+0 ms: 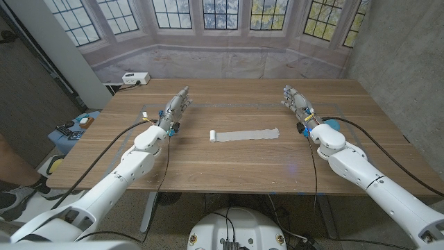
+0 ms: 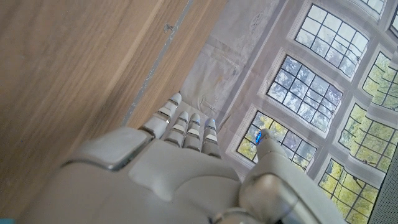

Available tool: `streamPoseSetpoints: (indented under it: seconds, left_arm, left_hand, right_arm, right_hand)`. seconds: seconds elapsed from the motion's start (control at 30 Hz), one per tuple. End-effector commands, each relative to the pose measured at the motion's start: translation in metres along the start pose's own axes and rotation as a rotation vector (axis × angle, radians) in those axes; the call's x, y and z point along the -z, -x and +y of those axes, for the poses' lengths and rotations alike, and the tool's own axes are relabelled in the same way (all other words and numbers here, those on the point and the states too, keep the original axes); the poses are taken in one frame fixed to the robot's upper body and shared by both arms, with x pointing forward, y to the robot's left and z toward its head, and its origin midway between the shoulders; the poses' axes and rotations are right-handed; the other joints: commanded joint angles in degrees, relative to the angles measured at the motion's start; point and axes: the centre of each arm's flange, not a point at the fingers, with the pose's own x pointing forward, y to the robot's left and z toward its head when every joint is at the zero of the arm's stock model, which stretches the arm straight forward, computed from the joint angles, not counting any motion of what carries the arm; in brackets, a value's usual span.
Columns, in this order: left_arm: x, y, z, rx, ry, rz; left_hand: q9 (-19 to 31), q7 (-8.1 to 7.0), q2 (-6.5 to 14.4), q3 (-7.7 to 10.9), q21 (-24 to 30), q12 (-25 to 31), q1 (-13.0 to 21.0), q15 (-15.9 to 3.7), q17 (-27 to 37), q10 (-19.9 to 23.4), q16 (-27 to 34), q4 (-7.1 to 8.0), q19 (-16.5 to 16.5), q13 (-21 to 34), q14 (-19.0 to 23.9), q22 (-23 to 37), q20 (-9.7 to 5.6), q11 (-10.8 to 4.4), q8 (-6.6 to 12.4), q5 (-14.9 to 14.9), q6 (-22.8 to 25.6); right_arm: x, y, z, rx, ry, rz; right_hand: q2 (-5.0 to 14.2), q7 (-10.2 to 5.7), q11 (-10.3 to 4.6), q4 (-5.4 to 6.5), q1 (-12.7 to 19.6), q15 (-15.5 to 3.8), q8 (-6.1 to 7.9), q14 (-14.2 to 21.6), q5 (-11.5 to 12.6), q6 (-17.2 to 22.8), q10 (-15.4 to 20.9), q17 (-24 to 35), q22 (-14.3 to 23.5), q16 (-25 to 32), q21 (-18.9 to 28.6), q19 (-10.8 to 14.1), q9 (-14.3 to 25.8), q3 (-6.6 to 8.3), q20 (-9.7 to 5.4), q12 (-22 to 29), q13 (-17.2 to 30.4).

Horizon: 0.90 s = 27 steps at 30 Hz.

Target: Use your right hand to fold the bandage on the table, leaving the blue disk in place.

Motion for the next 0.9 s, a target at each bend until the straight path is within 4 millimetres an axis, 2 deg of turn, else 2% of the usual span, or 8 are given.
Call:
streamPoseSetpoints:
  seconds: [0.03, 0.33, 0.7, 0.9]
  left_arm:
    - [-0.002, 0.002, -0.005, 0.004, -0.006, -0.020]
    - [-0.002, 0.013, 0.002, -0.028, -0.005, -0.019]
    - [-0.003, 0.014, 0.005, -0.016, 0.005, -0.034]
    - [-0.004, 0.014, 0.005, -0.010, 0.004, -0.037]
  left_hand:
    - [0.2, -0.34, -0.1, 0.21, 0.1, -0.2, 0.5, 0.29, 0.1, -0.1, -0.1, -0.46, 0.0, 0.3, -0.5, 0.2, 0.16, 0.00, 0.00, 0.1, -0.1]
    - [0.2, -0.37, -0.2, 0.38, 0.0, -0.3, 0.8, 0.31, 0.1, -0.1, -0.1, -0.90, 0.0, 0.3, -0.5, 0.2, 0.20, 0.03, -0.01, 0.1, -0.1]
    - [0.2, -0.37, -0.2, 0.59, -0.1, -0.4, 1.0, 0.41, 0.1, -0.1, -0.1, -1.40, -0.1, 0.3, -0.5, 0.2, 0.26, 0.02, -0.03, 0.1, -0.1]
    - [0.2, -0.36, -0.2, 0.72, -0.1, -0.4, 1.2, 0.50, 0.1, -0.1, -0.2, -1.67, -0.2, 0.3, -0.6, 0.2, 0.27, 0.03, -0.04, 0.1, -0.1]
  right_arm:
    - [-0.021, 0.011, 0.008, -0.006, 0.077, 0.013]
    - [-0.033, 0.013, 0.019, -0.010, 0.155, 0.048]
    - [-0.049, 0.023, 0.033, 0.013, 0.276, 0.076]
    - [-0.054, 0.033, 0.034, 0.041, 0.331, 0.092]
  right_hand:
    - [0.01, 0.21, 0.20, -0.62, 0.9, 0.13, 0.40, 0.5, -0.2, 1.1, 0.9, 0.1, 0.2, 0.1, -0.2, -0.4, 0.2, 0.16, 0.06, 0.3, 0.1]
    - [-0.14, 0.85, 0.90, -1.30, 1.6, 0.34, 0.35, 0.8, -0.3, 1.5, 1.6, 0.1, 0.2, 0.2, 0.0, -0.5, 0.2, 0.25, 0.10, 0.4, 0.2]
    - [-0.21, 1.86, 1.90, -2.28, 2.8, 0.31, 0.34, 1.4, -0.4, 2.2, 3.0, 0.2, 0.2, 0.3, 0.1, -0.5, 0.2, 0.55, -0.05, 0.7, 0.3]
    - [-0.34, 3.52, 3.20, -3.27, 4.2, 1.18, 0.62, 2.3, -0.6, 3.7, 4.4, 0.2, 0.2, 0.5, 0.0, -0.8, 0.1, 0.89, 0.09, 1.0, 0.5]
